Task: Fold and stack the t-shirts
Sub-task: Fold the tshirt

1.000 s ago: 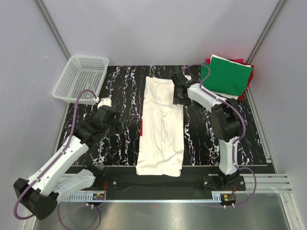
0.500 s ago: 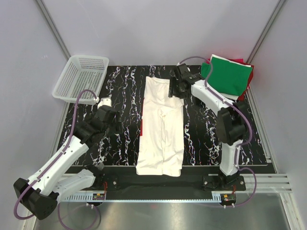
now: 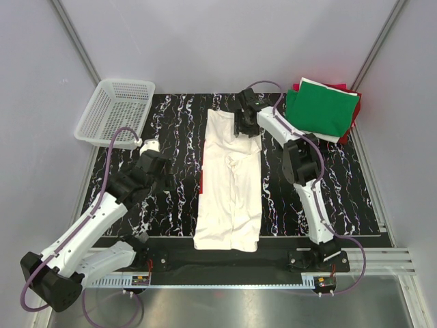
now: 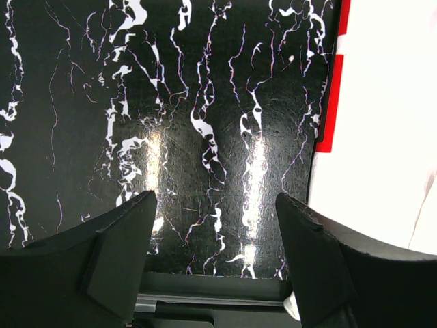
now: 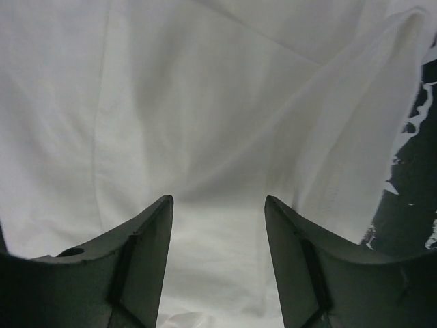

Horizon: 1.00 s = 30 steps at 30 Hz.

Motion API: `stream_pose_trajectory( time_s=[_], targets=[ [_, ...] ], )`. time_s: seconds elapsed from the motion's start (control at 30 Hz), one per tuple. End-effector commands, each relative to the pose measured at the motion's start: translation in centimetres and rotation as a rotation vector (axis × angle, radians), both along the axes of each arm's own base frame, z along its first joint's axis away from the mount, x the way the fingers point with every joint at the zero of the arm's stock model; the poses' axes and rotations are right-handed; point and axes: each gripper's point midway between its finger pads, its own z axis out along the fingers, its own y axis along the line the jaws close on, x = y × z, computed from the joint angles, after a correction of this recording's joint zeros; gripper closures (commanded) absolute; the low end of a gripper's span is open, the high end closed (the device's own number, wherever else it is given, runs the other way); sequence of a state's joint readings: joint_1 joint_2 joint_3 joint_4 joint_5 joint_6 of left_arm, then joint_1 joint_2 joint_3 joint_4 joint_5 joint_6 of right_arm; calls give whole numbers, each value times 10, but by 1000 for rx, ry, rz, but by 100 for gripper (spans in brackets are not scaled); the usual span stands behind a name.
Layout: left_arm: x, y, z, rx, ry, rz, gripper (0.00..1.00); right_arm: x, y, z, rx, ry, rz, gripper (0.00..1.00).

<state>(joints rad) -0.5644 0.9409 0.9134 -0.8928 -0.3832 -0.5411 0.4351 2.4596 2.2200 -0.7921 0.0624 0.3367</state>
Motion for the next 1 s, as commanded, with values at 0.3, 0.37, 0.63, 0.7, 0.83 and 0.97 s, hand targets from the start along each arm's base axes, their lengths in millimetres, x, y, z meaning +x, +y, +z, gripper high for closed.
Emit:
stream_pose_trajectory(
  time_s=[0.3,0.37,0.63,0.7,0.83,0.97],
  targets=[
    [6,1,6,-2,-33,12,24,25,-87,63,-3,-97,-129,37],
    [6,1,6,-2,-34,11,24,17,-71,69,64,-82,-98,39],
    [6,1,5,0,-30,12,24,-13,-6,82,58,-90,20,39],
    [6,1,5,-1,-32,12,24,-16,0,65,49,-51,22,38],
    [6,1,5,-1,-31,10,24,-16,11,40,42,18,26,39],
    [6,0,6,-7,-34,5,24,-19,21,17,20,51,46,39]
  ],
)
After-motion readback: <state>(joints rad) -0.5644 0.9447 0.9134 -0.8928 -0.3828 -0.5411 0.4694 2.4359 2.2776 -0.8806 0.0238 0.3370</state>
